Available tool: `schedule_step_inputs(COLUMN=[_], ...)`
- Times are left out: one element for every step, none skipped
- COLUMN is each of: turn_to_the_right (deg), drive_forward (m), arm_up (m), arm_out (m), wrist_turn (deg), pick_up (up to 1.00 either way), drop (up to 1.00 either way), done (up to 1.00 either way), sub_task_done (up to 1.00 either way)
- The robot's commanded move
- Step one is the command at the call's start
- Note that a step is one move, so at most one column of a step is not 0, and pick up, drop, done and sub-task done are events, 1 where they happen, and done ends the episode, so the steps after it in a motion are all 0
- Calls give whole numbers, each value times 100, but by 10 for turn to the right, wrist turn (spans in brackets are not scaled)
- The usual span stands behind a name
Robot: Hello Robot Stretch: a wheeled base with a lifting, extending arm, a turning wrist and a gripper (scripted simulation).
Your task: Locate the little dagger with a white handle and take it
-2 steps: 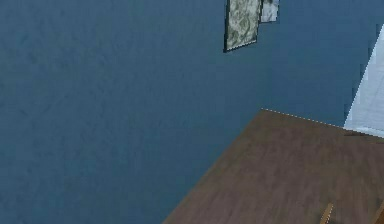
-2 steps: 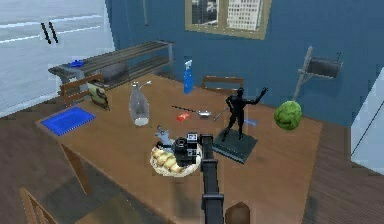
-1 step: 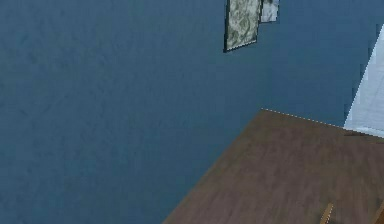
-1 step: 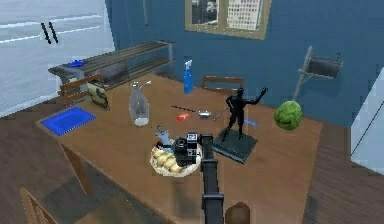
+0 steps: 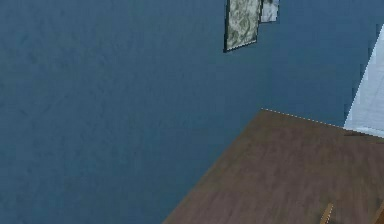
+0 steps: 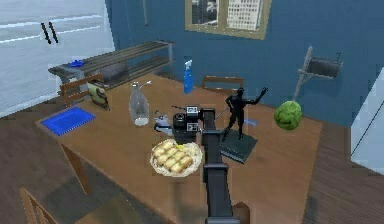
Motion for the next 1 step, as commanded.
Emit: schedule_step_inputs(turn_to_the_right=[0], drive_forward=[0], arm_up=[0], arm_out=[0], wrist_turn=[0], pick_up=[0], drop=[0], done=[100], sub_task_done=[0])
